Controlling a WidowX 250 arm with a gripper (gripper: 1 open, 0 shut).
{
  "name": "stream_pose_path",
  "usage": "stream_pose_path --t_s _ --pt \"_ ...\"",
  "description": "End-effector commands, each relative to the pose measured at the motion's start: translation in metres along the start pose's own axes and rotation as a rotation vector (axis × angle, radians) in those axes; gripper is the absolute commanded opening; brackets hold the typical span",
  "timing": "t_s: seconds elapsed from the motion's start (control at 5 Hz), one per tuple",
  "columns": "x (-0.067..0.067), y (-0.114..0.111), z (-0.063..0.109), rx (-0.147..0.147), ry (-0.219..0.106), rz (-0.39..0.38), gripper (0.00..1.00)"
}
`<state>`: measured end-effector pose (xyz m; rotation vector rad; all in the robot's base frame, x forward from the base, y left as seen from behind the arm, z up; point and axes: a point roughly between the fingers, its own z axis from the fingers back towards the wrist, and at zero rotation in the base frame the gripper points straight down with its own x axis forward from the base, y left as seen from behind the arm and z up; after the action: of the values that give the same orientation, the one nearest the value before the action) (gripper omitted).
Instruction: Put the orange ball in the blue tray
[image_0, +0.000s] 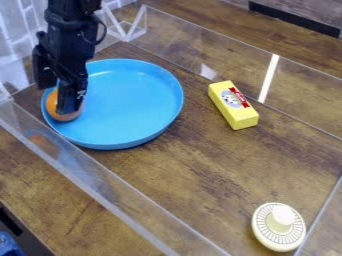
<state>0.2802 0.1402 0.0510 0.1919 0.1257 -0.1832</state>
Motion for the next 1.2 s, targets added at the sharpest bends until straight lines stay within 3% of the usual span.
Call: stream_pose_path --t_s 0.0,1.0 --pt "0.017 0.000 0.017 0.024 -0.062 -0.017 1.00" --pt "0.041 -0.013 0.024 -0.011 -0.137 -0.067 1.00"
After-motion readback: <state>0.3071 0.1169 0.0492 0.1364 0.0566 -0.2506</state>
